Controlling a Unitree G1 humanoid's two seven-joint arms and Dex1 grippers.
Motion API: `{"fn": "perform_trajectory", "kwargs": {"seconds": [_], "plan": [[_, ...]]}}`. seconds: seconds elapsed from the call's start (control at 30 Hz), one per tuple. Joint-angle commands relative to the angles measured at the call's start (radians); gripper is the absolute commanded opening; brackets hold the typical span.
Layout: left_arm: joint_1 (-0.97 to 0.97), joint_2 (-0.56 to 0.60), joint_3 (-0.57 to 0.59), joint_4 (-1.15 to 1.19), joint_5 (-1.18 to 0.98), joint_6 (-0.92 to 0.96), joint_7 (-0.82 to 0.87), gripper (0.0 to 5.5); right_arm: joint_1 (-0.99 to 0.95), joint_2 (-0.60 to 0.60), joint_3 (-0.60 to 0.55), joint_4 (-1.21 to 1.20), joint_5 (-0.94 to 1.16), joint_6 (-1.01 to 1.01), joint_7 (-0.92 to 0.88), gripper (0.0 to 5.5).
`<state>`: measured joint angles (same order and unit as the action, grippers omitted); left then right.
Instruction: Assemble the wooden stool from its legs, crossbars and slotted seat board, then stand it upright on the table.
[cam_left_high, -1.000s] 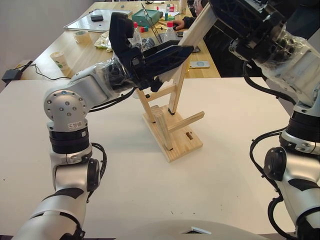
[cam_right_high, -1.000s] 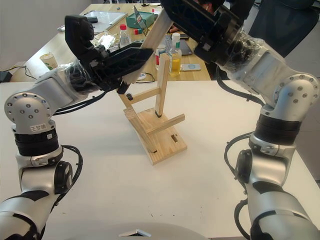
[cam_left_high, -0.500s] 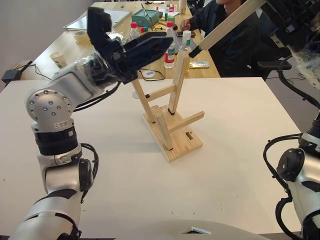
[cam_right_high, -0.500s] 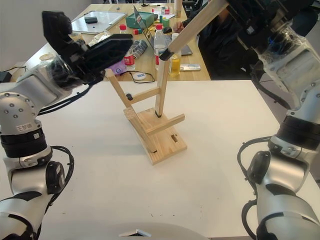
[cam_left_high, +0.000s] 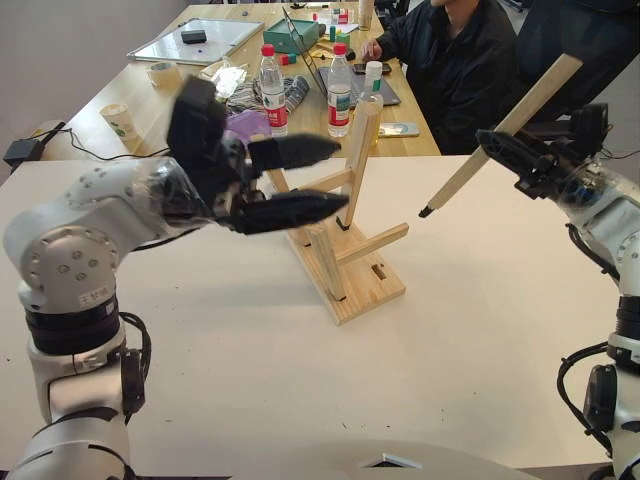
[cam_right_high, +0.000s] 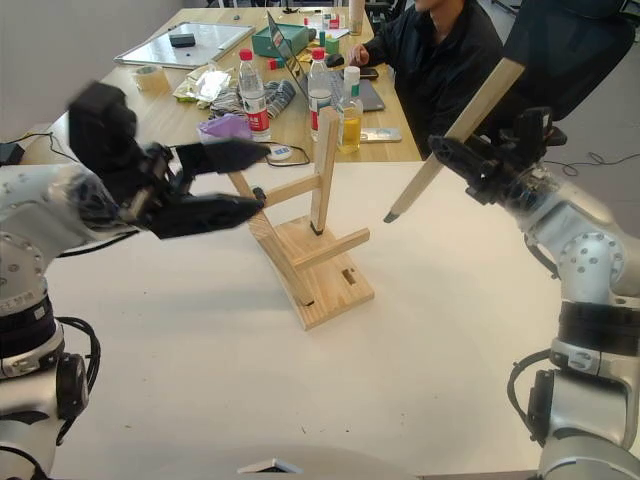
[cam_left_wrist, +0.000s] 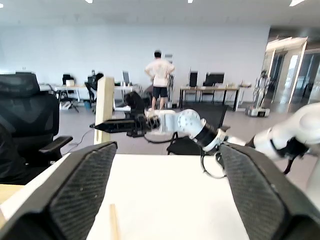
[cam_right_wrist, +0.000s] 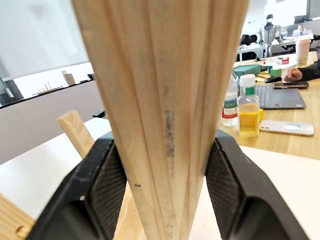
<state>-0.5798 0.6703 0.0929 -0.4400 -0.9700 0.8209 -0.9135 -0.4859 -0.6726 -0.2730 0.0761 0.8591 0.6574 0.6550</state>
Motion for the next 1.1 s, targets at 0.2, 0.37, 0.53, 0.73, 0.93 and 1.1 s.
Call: {"fn": "perform_trajectory", "kwargs": {"seconds": [0.2,0.37,0.53,0.73,0.93,1.1], "plan": [[0.105,0.034,-0.166,-0.101,0.225,-0.203,-0.131,3.79,0.074,0.064,-0.005,-0.014,-0.083,-0.061,0.018,2.12],[0.167,0.151,-0.238,0.004,0.463,-0.414,-0.267,3.79,0.086,0.073,-0.007,-0.031,-0.079,-0.048,0.022,2.12],[0.214,0.231,-0.273,0.172,0.636,-0.676,-0.367,3.79,0.137,0.101,0.011,-0.113,-0.073,-0.019,0.019,2.12],[0.171,0.252,-0.265,0.293,0.697,-0.787,-0.446,3.79,0.156,0.137,0.012,-0.146,-0.082,-0.022,0.001,2.12],[0.163,0.252,-0.319,0.479,0.847,-0.883,-0.451,3.79,0.171,0.194,0.055,-0.157,-0.136,-0.078,-0.019,2.12],[0.134,0.159,-0.337,0.686,0.962,-0.949,-0.313,3.79,0.169,0.249,0.074,-0.144,-0.146,-0.103,-0.025,2.12]]}}
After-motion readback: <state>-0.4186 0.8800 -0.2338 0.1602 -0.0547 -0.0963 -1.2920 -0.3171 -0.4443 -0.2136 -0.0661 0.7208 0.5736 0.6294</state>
